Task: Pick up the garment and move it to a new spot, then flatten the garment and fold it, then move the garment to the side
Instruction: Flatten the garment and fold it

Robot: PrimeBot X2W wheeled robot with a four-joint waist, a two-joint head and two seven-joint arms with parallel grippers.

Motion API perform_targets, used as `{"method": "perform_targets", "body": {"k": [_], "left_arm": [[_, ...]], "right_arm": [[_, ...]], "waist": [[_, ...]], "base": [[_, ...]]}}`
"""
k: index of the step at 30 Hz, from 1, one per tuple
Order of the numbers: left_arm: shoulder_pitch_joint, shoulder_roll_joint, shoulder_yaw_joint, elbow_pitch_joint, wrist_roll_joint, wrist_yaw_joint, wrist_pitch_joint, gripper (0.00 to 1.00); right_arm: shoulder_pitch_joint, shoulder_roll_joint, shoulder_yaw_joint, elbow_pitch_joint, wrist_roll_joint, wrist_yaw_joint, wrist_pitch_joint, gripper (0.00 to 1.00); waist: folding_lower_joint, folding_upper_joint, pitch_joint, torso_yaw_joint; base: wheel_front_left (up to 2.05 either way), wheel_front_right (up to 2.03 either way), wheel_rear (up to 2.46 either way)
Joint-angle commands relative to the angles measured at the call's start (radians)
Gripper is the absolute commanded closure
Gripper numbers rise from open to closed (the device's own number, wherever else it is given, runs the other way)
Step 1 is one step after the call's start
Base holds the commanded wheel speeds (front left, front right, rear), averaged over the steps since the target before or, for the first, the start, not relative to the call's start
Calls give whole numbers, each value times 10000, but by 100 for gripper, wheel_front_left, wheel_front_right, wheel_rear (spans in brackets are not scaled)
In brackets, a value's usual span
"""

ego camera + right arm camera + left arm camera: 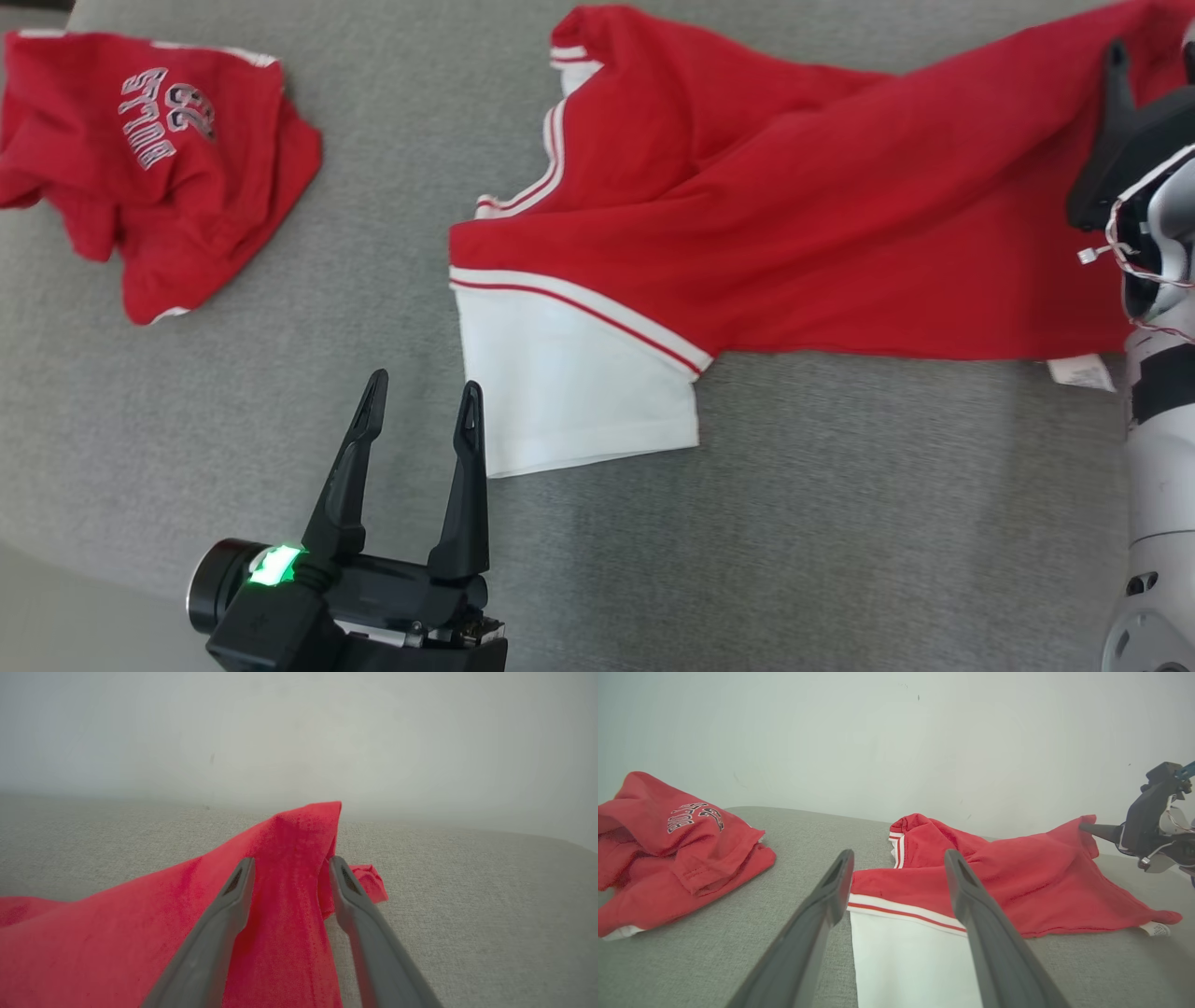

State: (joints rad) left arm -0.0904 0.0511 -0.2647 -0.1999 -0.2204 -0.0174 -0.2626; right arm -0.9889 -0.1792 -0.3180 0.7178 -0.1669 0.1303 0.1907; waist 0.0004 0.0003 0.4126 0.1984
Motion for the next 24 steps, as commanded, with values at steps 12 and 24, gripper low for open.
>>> {"method": "perform_targets", "body": {"k": [12, 24], "left_arm": [[666, -2, 461, 633, 279, 55, -30, 0], [1676, 0, 1445, 1791, 596, -92, -32, 0]], "right_arm": [[1738, 431, 1995, -254, 1441, 11, -3199, 0], [6705, 658, 3336, -3473, 1982, 11, -4416, 0]], "waist": [[-4, -3, -1268, -425], [-4, -3, -3231, -1372]], "base": [[0, 0, 0], [0, 0, 0]]}}
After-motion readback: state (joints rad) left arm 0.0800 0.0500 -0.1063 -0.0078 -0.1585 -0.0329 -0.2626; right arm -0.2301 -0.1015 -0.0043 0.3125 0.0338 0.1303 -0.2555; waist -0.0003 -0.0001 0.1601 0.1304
